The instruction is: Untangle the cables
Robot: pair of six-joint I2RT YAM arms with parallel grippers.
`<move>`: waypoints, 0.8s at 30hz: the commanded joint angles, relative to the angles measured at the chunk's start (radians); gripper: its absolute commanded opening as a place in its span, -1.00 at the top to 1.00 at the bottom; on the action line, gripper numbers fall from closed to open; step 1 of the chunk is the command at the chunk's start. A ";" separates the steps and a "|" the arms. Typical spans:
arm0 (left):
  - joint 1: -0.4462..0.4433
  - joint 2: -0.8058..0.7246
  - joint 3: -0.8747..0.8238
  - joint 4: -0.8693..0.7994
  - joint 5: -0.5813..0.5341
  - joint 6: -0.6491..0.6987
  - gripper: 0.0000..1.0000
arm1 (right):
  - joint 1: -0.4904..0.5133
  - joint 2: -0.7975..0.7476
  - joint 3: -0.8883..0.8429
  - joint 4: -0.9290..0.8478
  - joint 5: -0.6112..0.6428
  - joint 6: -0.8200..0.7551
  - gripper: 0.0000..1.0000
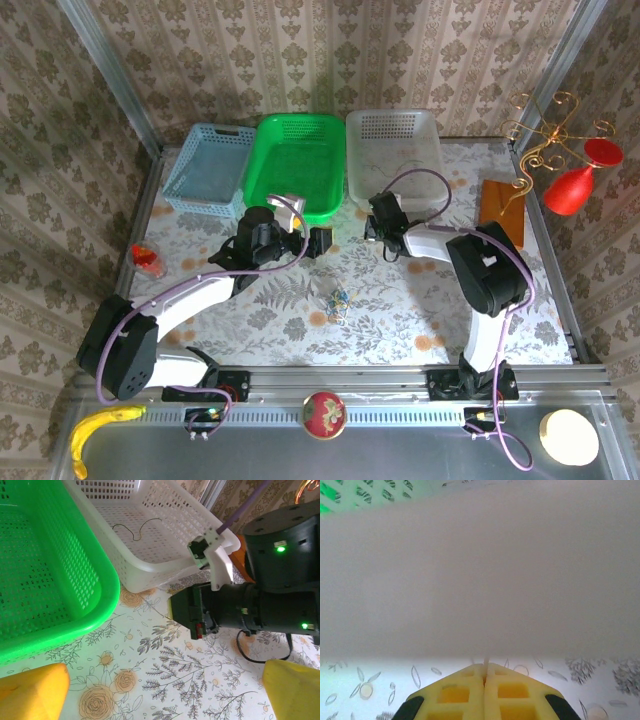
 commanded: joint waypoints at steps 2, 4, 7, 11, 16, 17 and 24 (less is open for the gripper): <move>0.007 -0.021 0.024 0.020 0.016 -0.017 -1.00 | 0.012 -0.145 -0.030 -0.015 -0.016 -0.005 1.00; 0.007 -0.017 0.026 0.020 0.018 -0.017 -1.00 | 0.013 -0.207 -0.039 -0.036 -0.032 0.005 1.00; 0.007 -0.011 0.025 0.025 0.021 -0.018 -1.00 | 0.014 -0.296 -0.048 -0.073 -0.074 0.029 1.00; 0.008 0.000 0.014 0.044 0.033 -0.020 -1.00 | 0.016 -0.410 -0.029 -0.128 -0.160 0.057 1.00; 0.007 0.025 0.005 0.096 0.074 -0.023 -1.00 | 0.016 -0.527 0.031 -0.192 -0.276 0.100 1.00; 0.007 0.030 0.008 0.105 0.082 -0.023 -1.00 | 0.016 -0.538 0.044 -0.197 -0.298 0.111 1.00; 0.006 0.086 0.065 0.126 0.164 -0.012 -1.00 | 0.019 -0.597 0.095 -0.180 -0.417 0.198 1.00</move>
